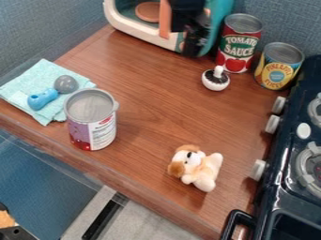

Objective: Move the mushroom to the top side of the blue towel

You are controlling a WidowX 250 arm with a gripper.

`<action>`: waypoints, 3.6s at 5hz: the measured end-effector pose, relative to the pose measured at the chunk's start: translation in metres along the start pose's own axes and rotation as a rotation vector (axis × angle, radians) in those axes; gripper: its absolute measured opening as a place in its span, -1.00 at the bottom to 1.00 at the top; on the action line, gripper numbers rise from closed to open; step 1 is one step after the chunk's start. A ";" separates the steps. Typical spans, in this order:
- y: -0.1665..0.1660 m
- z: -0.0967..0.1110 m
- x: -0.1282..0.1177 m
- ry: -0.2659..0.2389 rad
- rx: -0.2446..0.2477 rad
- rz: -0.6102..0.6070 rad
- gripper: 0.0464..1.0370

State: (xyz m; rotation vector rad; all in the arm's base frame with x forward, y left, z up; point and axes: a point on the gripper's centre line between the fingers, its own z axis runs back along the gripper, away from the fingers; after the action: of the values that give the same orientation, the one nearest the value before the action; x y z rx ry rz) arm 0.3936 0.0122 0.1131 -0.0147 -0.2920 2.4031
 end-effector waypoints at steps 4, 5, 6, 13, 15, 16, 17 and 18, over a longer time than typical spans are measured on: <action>0.015 -0.042 -0.064 0.009 0.038 -0.182 0.92; 0.013 -0.047 -0.063 -0.016 0.032 -0.187 0.81; 0.011 -0.047 -0.065 -0.008 0.017 -0.180 0.22; -0.008 -0.008 0.035 -0.035 -0.027 0.111 -0.64; -0.042 -0.029 0.122 -0.124 0.007 0.390 -0.64; -0.052 -0.043 0.142 -0.140 0.025 0.447 -0.64; -0.070 -0.069 0.159 -0.146 0.048 0.487 -0.64; -0.080 -0.076 0.165 -0.146 0.052 0.495 -0.64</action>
State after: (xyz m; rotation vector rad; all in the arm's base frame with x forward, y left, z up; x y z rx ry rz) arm 0.3288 0.1945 0.0672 0.1268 -0.3217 2.9098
